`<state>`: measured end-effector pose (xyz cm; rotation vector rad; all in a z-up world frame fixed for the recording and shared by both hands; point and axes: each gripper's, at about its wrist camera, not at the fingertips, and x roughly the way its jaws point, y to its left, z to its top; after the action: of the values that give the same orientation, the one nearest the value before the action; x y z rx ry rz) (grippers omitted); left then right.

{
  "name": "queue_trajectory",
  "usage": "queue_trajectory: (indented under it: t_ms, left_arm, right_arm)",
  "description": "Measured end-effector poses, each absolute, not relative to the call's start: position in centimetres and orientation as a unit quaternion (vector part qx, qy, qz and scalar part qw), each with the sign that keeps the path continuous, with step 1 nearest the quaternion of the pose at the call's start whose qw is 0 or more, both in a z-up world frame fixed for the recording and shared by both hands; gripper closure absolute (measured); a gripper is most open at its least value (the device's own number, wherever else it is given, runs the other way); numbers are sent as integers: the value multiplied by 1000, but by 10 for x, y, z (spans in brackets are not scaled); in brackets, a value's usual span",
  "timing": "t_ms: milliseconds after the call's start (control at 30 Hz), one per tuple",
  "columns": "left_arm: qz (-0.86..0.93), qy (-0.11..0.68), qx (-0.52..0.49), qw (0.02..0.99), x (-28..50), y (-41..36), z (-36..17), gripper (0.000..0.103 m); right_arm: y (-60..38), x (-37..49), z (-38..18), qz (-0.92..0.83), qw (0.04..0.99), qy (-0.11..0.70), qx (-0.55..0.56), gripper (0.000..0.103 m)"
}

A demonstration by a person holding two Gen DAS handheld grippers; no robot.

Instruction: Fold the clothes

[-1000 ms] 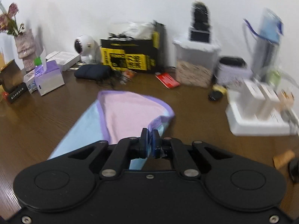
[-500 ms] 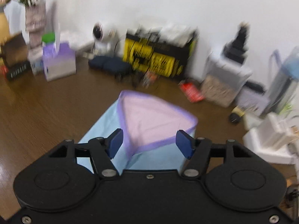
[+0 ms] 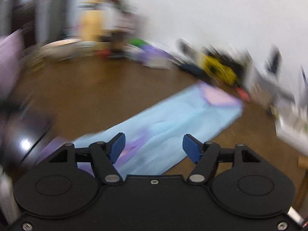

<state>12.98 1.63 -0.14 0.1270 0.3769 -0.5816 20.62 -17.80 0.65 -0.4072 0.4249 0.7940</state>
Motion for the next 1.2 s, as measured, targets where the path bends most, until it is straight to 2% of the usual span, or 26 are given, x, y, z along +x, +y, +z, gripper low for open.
queue_trajectory:
  t_ms: [167, 233, 300, 367, 500, 567, 600, 767, 833, 867, 900, 933, 967, 1100, 1167, 1200]
  left_arm:
    - [-315, 213, 115, 918, 161, 12, -14, 37]
    - [-319, 215, 142, 912, 167, 6, -18, 49]
    - [-331, 222, 154, 904, 172, 3, -22, 73]
    - [-339, 238, 151, 897, 178, 1, -26, 85]
    - [-351, 236, 173, 890, 171, -6, -29, 89]
    - [-358, 231, 193, 884, 160, -11, -29, 89]
    - [-364, 230, 202, 880, 156, -13, -29, 89]
    - [-388, 217, 241, 863, 126, -16, -32, 89]
    - [-393, 208, 255, 858, 116, -14, -33, 87]
    - [-397, 201, 266, 855, 110, -11, -33, 79]
    - [-400, 194, 276, 852, 105, -8, -32, 57]
    - [-398, 188, 284, 852, 103, -6, -32, 44]
    - [-392, 177, 296, 853, 99, -3, -30, 25]
    - [-417, 158, 320, 836, 98, 2, -21, 24]
    - [-436, 164, 313, 827, 112, -1, -18, 24]
    - [-441, 172, 307, 826, 118, -3, -18, 24]
  right_arm:
    - [-177, 163, -1, 417, 863, 209, -193, 29]
    - [-169, 165, -7, 424, 859, 213, -193, 29]
    - [-161, 169, -12, 430, 854, 218, -197, 38]
    - [-158, 174, -14, 434, 849, 225, -199, 60]
    - [-148, 174, -26, 435, 836, 233, -241, 69]
    - [-146, 167, -30, 437, 831, 227, -258, 81]
    - [-145, 163, -31, 440, 828, 226, -264, 83]
    - [-151, 143, -33, 458, 818, 232, -259, 85]
    - [-153, 130, -31, 461, 813, 237, -264, 84]
    - [-154, 123, -29, 463, 811, 239, -268, 80]
    - [-155, 116, -28, 462, 810, 236, -271, 75]
    - [-156, 111, -25, 460, 812, 230, -276, 61]
    - [-159, 105, -23, 459, 815, 221, -278, 56]
    - [-166, 96, -16, 465, 815, 213, -272, 51]
    - [-166, 98, -15, 467, 814, 212, -273, 35]
    - [-163, 103, -16, 469, 813, 213, -273, 34]
